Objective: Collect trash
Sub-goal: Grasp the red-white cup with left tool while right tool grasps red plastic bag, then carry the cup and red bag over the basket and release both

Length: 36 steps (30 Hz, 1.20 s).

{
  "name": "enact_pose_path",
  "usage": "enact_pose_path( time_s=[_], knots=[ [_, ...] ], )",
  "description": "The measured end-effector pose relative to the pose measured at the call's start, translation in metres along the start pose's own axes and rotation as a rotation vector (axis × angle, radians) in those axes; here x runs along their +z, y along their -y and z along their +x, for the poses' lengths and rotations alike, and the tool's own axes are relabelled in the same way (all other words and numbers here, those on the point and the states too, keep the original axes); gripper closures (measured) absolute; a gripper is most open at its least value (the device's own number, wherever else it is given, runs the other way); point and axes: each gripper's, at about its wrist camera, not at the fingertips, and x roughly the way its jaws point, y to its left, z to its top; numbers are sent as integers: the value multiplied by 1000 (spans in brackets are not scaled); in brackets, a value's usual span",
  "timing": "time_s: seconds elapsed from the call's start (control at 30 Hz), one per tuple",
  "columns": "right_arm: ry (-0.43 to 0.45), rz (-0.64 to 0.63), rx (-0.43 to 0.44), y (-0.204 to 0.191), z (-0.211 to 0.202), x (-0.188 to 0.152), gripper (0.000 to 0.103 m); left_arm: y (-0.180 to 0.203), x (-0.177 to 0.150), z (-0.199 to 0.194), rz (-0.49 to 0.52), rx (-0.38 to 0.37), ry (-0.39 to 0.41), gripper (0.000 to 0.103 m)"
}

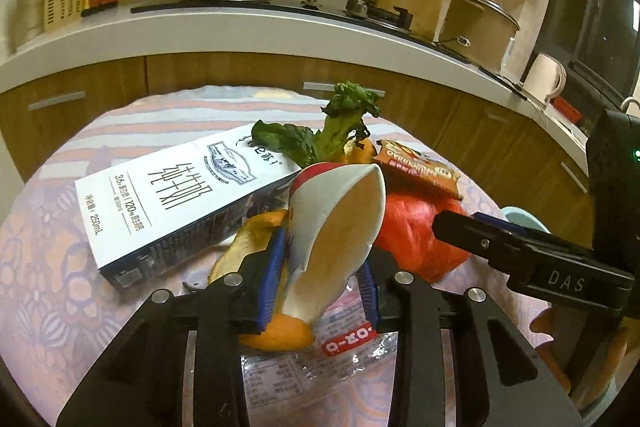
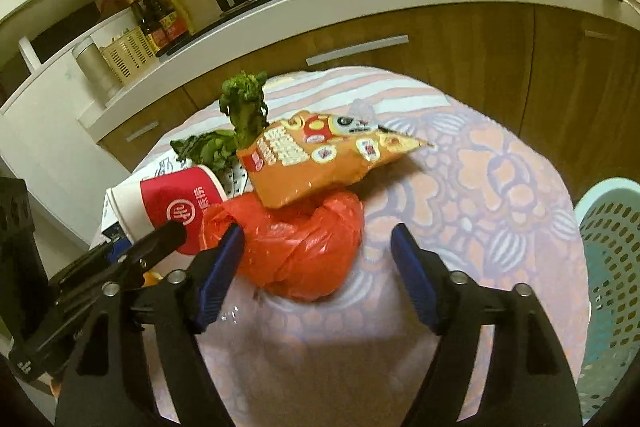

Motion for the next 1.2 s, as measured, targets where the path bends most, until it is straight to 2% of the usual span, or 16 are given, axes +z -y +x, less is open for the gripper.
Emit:
enact_pose_path(
  time_s=[0.17, 0.27, 0.33, 0.4, 0.53, 0.93, 1.2],
  knots=[
    [-57, 6, 28, -4, 18, 0, 28, 2, 0, -3, 11, 16, 15, 71],
    [-85, -13, 0, -7, 26, -3, 28, 3, 0, -2, 14, 16, 12, 71],
    [-93, -24, 9, -8, 26, -4, 41, 3, 0, -2, 11, 12, 15, 71],
    [-92, -41, 9, -9, 24, -6, 48, 2, 0, -2, 6, 7, 18, 71],
    [-93, -29, 25, -4, 16, -10, 53, 1, -1, -5, 6, 5, 27, 72],
    [-93, -62, 38, -4, -35, -34, 53, 14, 3, -32, 17, -9, 87, 72],
    [-52, -102, 19, -11, -67, -46, 53, 40, -3, -53, 37, -39, 103, 72]
  ],
)
